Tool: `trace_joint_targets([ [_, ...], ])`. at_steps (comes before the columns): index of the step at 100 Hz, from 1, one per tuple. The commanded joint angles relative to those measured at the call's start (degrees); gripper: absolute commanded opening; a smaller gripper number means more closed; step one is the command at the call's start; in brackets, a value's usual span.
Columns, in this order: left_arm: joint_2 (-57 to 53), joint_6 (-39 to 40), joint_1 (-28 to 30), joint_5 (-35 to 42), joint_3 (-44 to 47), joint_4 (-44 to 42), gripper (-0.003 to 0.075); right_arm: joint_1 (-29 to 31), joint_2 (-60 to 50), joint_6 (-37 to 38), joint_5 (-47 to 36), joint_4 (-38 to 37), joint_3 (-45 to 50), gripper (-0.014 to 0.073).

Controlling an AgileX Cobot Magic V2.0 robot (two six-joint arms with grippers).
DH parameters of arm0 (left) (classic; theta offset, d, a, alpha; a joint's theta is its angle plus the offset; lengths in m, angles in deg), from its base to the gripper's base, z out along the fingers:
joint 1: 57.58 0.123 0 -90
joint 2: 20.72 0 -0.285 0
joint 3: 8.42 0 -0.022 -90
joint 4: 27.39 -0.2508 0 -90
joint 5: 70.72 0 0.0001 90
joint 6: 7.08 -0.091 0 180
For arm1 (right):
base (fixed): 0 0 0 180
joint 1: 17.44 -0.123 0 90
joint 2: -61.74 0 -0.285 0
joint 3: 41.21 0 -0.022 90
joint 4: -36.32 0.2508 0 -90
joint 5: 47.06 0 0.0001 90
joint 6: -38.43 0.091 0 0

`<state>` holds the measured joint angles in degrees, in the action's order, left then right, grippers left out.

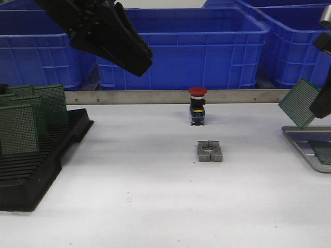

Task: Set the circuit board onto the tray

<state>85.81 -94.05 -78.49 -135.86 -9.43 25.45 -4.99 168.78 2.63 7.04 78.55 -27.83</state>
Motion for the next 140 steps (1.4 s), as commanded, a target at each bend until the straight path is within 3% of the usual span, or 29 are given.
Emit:
trace_joint_targets([
  [1, -2.4, 0.3, -0.5, -0.5, -1.8, 3.9, 0.0463, 2.2, 0.0, -0.1, -0.1, 1.7, -1.6, -0.0065],
  [25, -2.4, 0.3, -0.5, -0.5, -1.8, 3.9, 0.0463, 3.6, 3.2, -0.1, -3.4, 1.7, -1.6, -0.0062],
  [33, -2.4, 0.3, -0.5, -0.5, -1.8, 3.9, 0.0463, 3.7, 3.7, -0.1, -4.0, 1.7, -1.6, -0.0020],
  [42, -2.4, 0.3, -0.5, -0.5, -1.8, 3.9, 0.0463, 3.7, 4.1, -0.1, -3.8, 1.7, -1.6, 0.0089],
  [59, -2.4, 0.3, -0.5, -0.5, -1.8, 3.9, 0.0463, 3.7, 4.3, -0.1, -4.4, 1.4, -1.7, 0.0384],
  [72, -2.4, 0.3, -0.5, -0.5, -1.8, 3.9, 0.0463, 3.9, 4.3, -0.2, -5.1, 0.8, -2.1, 0.0470],
  [105, -2.7, 0.4, -0.3, -0.5, -3.5, 3.9, 0.0448, 6.0, -0.3, -0.5, -1.7, -5.3, -6.3, 0.0436],
  [112, -2.7, 2.6, -0.1, -0.5, -4.9, 3.8, 0.0356, 5.6, -2.7, -0.8, -3.3, -5.3, -6.2, 0.0332],
  [126, -3.1, 10.2, 1.8, -2.9, -7.5, 3.2, -0.0016, 3.9, -8.7, -2.1, -7.6, -5.3, -4.1, -0.0041],
  [127, -3.2, 10.3, 1.9, -3.3, -7.6, 3.2, -0.0018, 3.7, -9.4, -2.7, -7.7, -5.3, -3.8, -0.0074],
  [140, -3.2, 15.6, 4.8, -7.6, -9.4, 3.1, -0.0020, 1.6, -15.6, -3.8, -10.6, -4.4, -0.6, -0.0060],
])
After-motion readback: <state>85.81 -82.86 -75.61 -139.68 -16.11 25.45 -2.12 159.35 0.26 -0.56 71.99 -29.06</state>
